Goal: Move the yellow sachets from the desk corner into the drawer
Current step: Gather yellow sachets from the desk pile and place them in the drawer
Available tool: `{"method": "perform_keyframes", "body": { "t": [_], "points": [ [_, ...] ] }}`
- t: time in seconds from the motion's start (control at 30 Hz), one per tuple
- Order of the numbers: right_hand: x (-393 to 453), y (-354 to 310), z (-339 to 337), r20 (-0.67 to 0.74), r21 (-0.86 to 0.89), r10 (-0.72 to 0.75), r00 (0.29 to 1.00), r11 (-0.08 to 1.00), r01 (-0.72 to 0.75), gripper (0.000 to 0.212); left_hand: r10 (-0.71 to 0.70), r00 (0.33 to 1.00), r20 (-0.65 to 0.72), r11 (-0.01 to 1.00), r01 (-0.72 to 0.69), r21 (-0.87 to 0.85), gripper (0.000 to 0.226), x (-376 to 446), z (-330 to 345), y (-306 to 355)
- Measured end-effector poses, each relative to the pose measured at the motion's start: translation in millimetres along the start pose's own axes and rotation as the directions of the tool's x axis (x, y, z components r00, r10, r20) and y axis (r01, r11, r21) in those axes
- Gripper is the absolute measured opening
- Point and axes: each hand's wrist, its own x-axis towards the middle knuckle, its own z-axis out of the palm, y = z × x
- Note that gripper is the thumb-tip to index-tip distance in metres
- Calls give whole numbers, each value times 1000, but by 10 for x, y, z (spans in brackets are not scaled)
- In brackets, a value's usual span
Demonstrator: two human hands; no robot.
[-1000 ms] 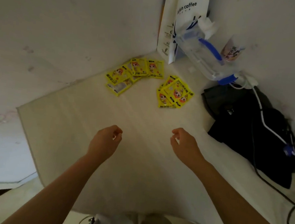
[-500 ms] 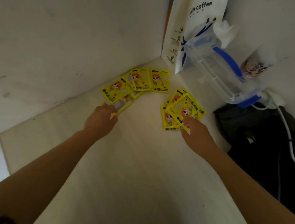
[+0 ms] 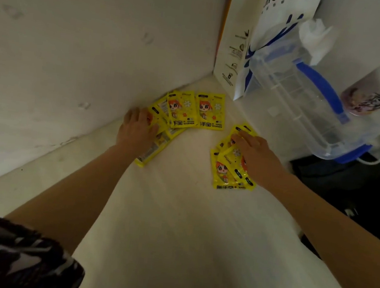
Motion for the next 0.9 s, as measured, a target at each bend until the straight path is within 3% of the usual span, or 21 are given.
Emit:
{"method": "perform_keyframes", "body": {
  "t": [0.1, 0.3, 0.43, 0.57, 0.67, 0.8, 0.9],
  "points": [
    [-28, 8, -16, -17, -21, 3, 1000, 1000, -3, 68, -11, 999, -42, 1000, 10, -25, 55, -84, 23, 35],
    [-96, 35, 16, -81, -89, -18, 997, 996, 11, 61, -74, 994, -77, 996, 69, -63, 62, -252, 43, 31],
    [-140, -73, -50, -4, -111, 42, 999, 993, -43, 67, -172, 983, -58, 976, 162, -148, 75, -366, -4, 60],
    [-256, -109, -29, 7, -179, 35, 999, 983, -34, 80, -172, 984, -53, 957, 155, -244, 63, -507, -87, 5],
    [-383, -96, -27, -7, -248, 15, 1000, 969, -16, 62, -177, 983, -56, 942, 152, -299, 46, -640, -207, -15],
    [-594, -67, 8, 32, -118, 87, 996, 989, -83, 54, -175, 981, 86, 858, 195, -475, 36, -848, -269, -131],
    [-655, -15, -6, 59, -13, 92, 994, 996, -91, 55, -107, 984, 143, 904, 156, -398, 36, -999, -203, -221]
  ]
}}
